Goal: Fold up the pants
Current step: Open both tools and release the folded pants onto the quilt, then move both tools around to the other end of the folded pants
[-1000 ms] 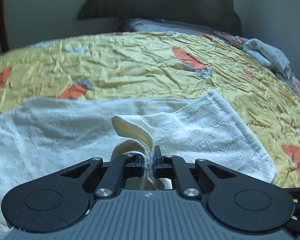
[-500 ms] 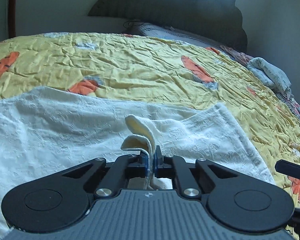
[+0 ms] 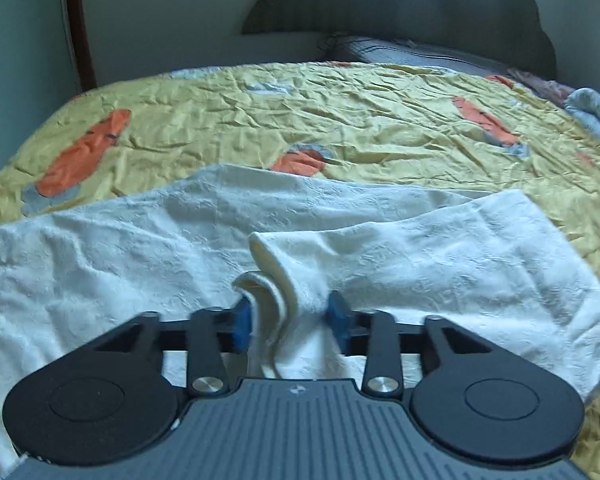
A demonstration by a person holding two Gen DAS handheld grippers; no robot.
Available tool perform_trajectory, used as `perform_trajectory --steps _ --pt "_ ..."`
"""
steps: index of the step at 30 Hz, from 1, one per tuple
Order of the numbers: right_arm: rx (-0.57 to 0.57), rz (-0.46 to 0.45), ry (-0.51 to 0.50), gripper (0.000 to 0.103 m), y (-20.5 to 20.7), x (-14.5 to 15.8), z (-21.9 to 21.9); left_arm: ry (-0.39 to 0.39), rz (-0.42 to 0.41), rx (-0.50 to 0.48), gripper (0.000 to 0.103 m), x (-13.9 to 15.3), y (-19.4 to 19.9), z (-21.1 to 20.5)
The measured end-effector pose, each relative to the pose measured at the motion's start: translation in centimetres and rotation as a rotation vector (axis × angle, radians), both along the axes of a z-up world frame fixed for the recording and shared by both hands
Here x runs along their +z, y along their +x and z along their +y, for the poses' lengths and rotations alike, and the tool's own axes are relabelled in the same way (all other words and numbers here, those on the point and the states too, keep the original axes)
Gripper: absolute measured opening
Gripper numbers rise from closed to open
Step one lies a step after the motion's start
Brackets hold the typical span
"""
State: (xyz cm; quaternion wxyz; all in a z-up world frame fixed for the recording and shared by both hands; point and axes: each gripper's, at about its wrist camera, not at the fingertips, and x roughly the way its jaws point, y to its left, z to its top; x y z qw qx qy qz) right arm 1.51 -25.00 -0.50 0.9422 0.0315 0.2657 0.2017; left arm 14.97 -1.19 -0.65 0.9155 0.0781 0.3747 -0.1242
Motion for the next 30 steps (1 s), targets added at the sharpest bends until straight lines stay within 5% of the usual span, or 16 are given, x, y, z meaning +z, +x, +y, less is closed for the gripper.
perform_trajectory --steps 4,8,11,17,20,24,26,30 --pt "0.033 0.156 0.011 0.079 1.5 -2.5 0.9 -0.012 -0.056 0.044 0.059 2.1 -0.8 1.2" --pt "0.021 0.145 0.025 0.079 1.0 -2.6 1.0 -0.125 -0.174 0.020 0.061 5.2 -3.0 1.1" --pt "-0.015 0.108 0.125 0.079 0.5 -1.3 -0.5 -0.221 -0.125 -0.057 0.063 4.6 -3.6 -0.7" --pt "-0.041 0.135 0.231 0.079 0.2 -0.1 -2.6 -0.140 -0.016 -0.076 0.062 -0.2 -4.6 -3.1" --pt "0.008 0.211 0.237 0.079 0.3 -1.7 -1.8 -0.090 -0.041 -0.097 0.064 -1.6 -5.2 -2.9" --pt "0.032 0.215 0.191 0.079 0.3 -3.0 -1.1 -0.055 -0.083 -0.104 0.065 -2.2 -5.5 -3.5" --pt "0.014 0.247 0.226 0.079 0.9 -2.0 -1.7 -0.059 -0.081 -0.102 0.066 -2.0 -5.3 -3.6" --pt "-0.044 0.157 0.279 0.080 2.6 1.0 -4.0 -0.068 -0.065 -0.079 0.065 -0.9 -5.6 -3.1"
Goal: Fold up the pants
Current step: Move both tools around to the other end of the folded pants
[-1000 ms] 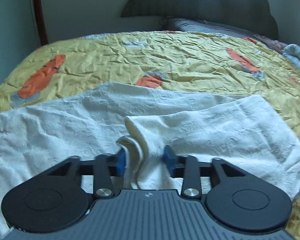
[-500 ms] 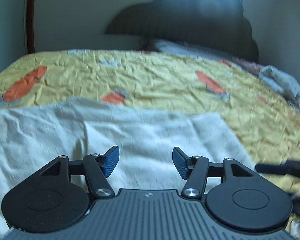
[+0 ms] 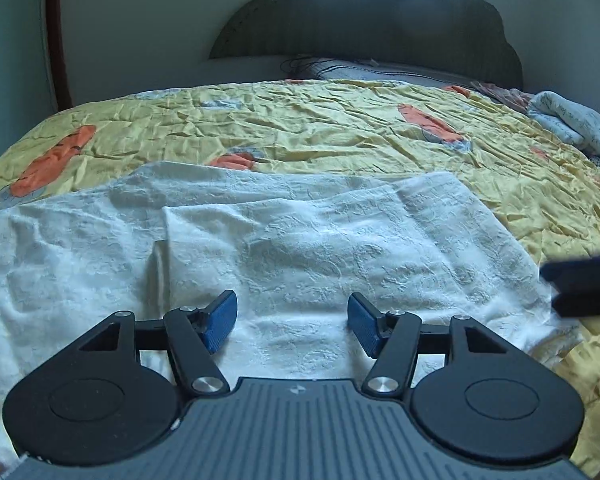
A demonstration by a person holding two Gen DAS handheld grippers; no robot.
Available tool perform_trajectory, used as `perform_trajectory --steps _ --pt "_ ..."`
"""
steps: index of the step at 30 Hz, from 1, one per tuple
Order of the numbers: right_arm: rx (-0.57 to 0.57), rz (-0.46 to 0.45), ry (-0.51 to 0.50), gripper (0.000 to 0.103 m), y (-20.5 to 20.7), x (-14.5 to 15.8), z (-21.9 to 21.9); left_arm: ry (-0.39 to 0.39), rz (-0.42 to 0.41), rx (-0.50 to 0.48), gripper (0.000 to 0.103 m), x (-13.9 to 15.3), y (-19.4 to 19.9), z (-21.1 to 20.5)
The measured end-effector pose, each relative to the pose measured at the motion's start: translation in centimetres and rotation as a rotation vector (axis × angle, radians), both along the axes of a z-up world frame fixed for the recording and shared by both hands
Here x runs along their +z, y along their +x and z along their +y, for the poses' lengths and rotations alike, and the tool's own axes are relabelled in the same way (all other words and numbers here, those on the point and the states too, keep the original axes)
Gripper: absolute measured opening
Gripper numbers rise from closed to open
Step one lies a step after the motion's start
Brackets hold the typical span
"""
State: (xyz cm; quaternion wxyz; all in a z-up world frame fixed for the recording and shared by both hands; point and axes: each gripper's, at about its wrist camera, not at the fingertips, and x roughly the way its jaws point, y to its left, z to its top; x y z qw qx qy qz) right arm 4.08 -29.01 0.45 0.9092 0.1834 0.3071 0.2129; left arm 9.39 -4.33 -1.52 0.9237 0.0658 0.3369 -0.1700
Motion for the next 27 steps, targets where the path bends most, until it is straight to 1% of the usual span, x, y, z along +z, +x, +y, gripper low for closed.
perform_trajectory --steps 2,5,7,9,12,13,14,16,17,19,20,21,22,23,25,27 --pt "-0.025 -0.002 0.036 0.080 2.0 1.0 -0.9 -0.008 -0.021 -0.008 0.065 0.9 -1.0 0.0" --pt "-0.027 0.021 0.084 0.080 6.0 1.2 -1.2 -0.016 -0.032 -0.031 0.066 1.4 -2.1 -0.5" --pt "-0.022 0.063 0.104 0.080 8.9 0.6 -0.8 -0.008 -0.011 -0.028 0.066 0.8 -2.1 -0.8" --pt "-0.026 0.111 0.089 0.080 11.2 -0.5 -0.2 0.010 0.019 -0.004 0.067 0.0 -1.9 -0.7" --pt "-0.029 0.223 0.046 0.079 13.5 -3.2 0.5 -0.002 0.005 -0.011 0.068 -1.0 -2.1 -0.2" --pt "-0.022 0.190 0.064 0.080 13.3 -3.7 0.3 -0.009 -0.003 -0.013 0.069 -1.2 -2.1 -0.2" --pt "-0.023 0.177 0.084 0.082 13.2 -4.1 0.0 -0.007 -0.015 -0.017 0.071 -1.4 -2.2 -0.2" --pt "-0.037 0.183 0.119 0.081 13.1 -4.2 -0.4 0.004 -0.033 -0.026 0.074 -1.6 -2.2 -0.5" --pt "-0.048 0.194 0.121 0.081 13.0 -3.9 -0.5 0.004 -0.032 -0.025 0.075 -1.6 -2.2 -0.5" --pt "-0.085 0.207 0.078 0.082 12.0 -2.6 -0.1 -0.018 -0.016 -0.015 0.075 -1.1 -2.2 0.0" --pt "-0.074 0.180 0.048 0.083 11.1 -1.8 0.4 -0.038 -0.011 0.002 0.074 -0.6 -2.4 0.6" --pt "-0.043 0.136 0.031 0.083 9.5 -0.9 0.9 -0.064 -0.012 0.022 0.074 -0.1 -2.8 1.5" --pt "-0.010 0.103 0.031 0.083 7.9 -0.3 1.4 -0.094 -0.028 0.043 0.074 0.6 -3.6 2.6" --pt "0.025 0.092 0.040 0.083 6.3 0.0 1.8 -0.119 -0.052 0.062 0.074 1.3 -4.4 3.7" --pt "0.083 0.106 0.071 0.083 3.5 -0.3 2.6 -0.150 -0.097 0.104 0.075 2.6 -5.9 6.1" --pt "0.107 0.159 0.093 0.083 1.7 -1.6 3.2 -0.186 -0.134 0.179 0.075 4.0 -7.3 8.8"
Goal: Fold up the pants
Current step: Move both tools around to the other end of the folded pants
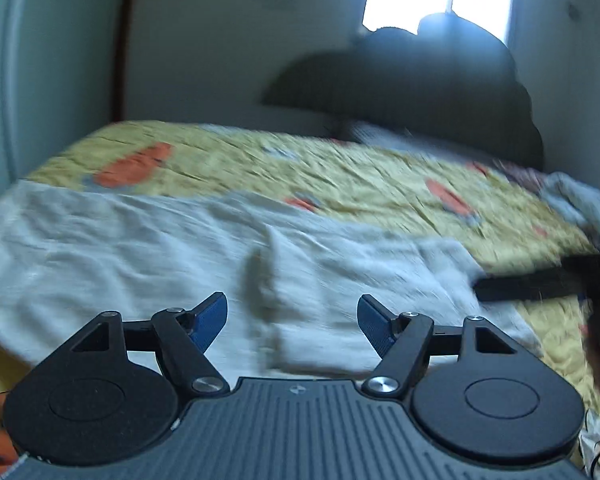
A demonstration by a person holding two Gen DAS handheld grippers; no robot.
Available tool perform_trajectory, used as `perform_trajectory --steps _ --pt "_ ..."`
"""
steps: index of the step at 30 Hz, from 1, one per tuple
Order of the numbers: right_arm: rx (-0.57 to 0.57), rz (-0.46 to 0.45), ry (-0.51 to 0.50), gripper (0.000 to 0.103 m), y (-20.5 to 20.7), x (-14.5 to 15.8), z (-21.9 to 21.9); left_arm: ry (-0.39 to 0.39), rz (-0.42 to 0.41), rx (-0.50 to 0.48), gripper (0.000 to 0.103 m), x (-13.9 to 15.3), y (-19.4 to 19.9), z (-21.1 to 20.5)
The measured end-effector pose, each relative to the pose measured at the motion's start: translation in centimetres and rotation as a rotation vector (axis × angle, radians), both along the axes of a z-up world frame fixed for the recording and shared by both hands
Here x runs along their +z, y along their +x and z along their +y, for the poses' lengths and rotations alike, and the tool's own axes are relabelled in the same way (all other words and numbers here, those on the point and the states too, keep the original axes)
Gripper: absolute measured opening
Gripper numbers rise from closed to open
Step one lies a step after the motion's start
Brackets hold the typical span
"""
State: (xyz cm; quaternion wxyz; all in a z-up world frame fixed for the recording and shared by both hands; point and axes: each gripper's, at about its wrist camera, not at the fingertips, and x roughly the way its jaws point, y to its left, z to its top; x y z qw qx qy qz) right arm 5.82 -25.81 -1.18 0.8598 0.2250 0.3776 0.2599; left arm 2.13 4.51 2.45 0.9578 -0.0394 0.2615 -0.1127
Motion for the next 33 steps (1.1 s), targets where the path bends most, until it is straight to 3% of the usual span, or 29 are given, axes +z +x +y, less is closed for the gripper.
perform_trajectory --steps 2,4,6,8,11,13,17,19,26,29,33 --pt "0.007 0.028 -0.046 0.082 -0.9 -1.6 0.7 -0.041 -0.017 0.094 0.075 1.1 -0.8 3.0" --pt "0.011 -0.019 -0.089 0.082 -1.5 -1.5 1.3 -0.082 -0.039 0.204 0.075 2.4 -1.4 6.4" --pt "-0.006 0.001 -0.146 0.084 -0.9 -0.2 2.4 -0.111 -0.065 0.312 0.076 4.0 -1.9 10.0" --pt "0.028 -0.097 -0.204 0.084 -0.7 2.3 4.8 -0.122 -0.097 0.398 0.079 5.2 -2.6 12.8" --pt "0.155 -0.302 -0.319 0.084 -0.6 5.7 11.1 -0.143 -0.127 0.533 0.086 6.6 -3.5 16.9" --pt "0.283 -0.386 -0.360 0.083 -0.3 6.3 16.2 -0.184 -0.120 0.604 0.086 6.7 -3.8 18.9" --pt "0.510 -0.447 -0.468 0.083 -0.2 4.3 25.8 -0.301 -0.096 0.721 0.086 6.3 -5.2 22.0" --pt "0.574 -0.501 -0.547 0.083 -0.6 2.8 29.4 -0.301 -0.100 0.771 0.086 6.4 -6.3 23.1" --pt "0.556 -0.609 -0.754 0.083 0.8 0.0 35.3 -0.275 -0.181 0.891 0.093 9.3 -9.6 27.7" --pt "0.549 -0.605 -0.733 0.083 1.9 0.0 36.4 -0.303 -0.182 0.872 0.094 9.4 -9.1 27.9" --pt "0.527 -0.629 -0.735 0.079 2.5 0.4 36.9 -0.398 -0.130 0.774 0.094 8.5 -7.9 27.5"
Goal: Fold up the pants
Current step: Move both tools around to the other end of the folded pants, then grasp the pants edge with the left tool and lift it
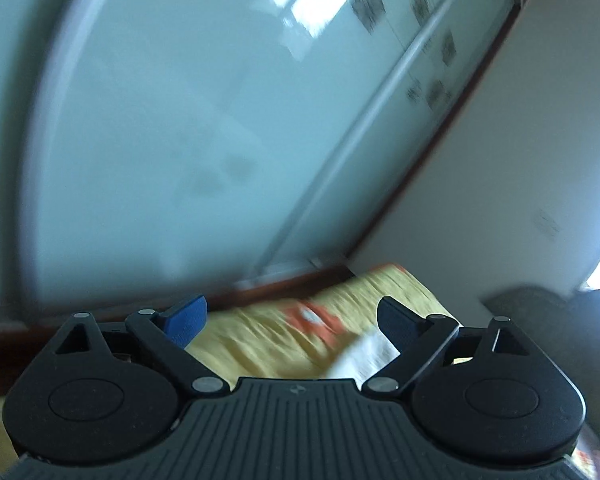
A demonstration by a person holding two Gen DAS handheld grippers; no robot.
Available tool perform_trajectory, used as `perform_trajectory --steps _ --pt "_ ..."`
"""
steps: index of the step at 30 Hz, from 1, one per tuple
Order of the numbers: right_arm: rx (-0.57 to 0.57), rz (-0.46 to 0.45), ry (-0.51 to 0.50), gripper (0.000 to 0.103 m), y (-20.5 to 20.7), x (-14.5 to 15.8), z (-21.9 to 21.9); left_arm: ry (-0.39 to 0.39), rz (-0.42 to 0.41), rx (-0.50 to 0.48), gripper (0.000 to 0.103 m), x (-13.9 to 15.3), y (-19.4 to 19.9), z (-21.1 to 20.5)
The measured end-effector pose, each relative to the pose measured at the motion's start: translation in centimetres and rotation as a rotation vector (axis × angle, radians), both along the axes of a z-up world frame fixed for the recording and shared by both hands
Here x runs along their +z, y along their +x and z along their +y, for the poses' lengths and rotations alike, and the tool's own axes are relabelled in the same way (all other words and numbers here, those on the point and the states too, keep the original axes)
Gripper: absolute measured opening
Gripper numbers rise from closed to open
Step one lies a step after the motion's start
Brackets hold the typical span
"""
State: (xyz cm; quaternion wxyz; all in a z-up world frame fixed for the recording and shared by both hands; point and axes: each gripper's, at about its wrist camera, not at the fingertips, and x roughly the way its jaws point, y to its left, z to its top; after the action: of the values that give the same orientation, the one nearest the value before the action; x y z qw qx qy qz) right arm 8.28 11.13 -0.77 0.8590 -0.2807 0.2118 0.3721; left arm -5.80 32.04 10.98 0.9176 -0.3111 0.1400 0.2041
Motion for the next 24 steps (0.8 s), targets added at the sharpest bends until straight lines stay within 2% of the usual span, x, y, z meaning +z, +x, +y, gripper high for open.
perform_trajectory --steps 1,2,4,7,11,14,17,19,20,21,23,24 --pt "0.007 0.043 0.015 0.070 0.5 0.1 -0.1 -0.016 -0.003 -0.024 0.094 -0.3 0.5 -0.2" --pt "0.015 0.094 0.034 0.045 0.8 0.2 -0.3 -0.038 -0.002 -0.048 0.094 -0.8 1.2 -0.4" --pt "0.002 0.100 0.060 0.042 0.6 0.4 -0.5 -0.087 0.018 -0.096 0.094 -1.7 2.6 -0.8" --pt "-0.026 0.139 0.117 0.037 0.9 0.6 -1.1 -0.214 0.039 -0.146 0.094 -3.4 4.6 -0.9" --pt "-0.096 0.322 0.303 0.035 3.2 1.1 -3.5 -0.412 0.079 -0.164 0.093 -6.0 7.0 -0.9" --pt "-0.121 0.400 0.374 0.034 4.2 1.0 -4.5 -0.494 0.094 -0.158 0.094 -7.2 8.0 -1.6" --pt "-0.122 0.403 0.379 0.034 4.0 0.9 -4.4 -0.494 0.116 -0.167 0.092 -7.8 9.4 -2.1" --pt "-0.121 0.407 0.383 0.034 4.0 0.7 -4.4 -0.463 0.150 -0.175 0.085 -8.0 10.4 -2.5" --pt "-0.120 0.408 0.386 0.034 4.0 0.6 -4.5 -0.447 0.171 -0.186 0.074 -8.3 11.1 -2.6" --pt "-0.120 0.410 0.388 0.034 4.0 0.6 -4.5 -0.439 0.191 -0.200 0.067 -8.5 11.6 -2.7" --pt "-0.119 0.411 0.387 0.034 4.1 0.5 -4.5 -0.424 0.228 -0.223 0.065 -9.3 12.8 -2.7" --pt "-0.118 0.410 0.385 0.034 4.1 0.6 -4.5 -0.406 0.242 -0.219 0.059 -9.6 13.2 -2.8"
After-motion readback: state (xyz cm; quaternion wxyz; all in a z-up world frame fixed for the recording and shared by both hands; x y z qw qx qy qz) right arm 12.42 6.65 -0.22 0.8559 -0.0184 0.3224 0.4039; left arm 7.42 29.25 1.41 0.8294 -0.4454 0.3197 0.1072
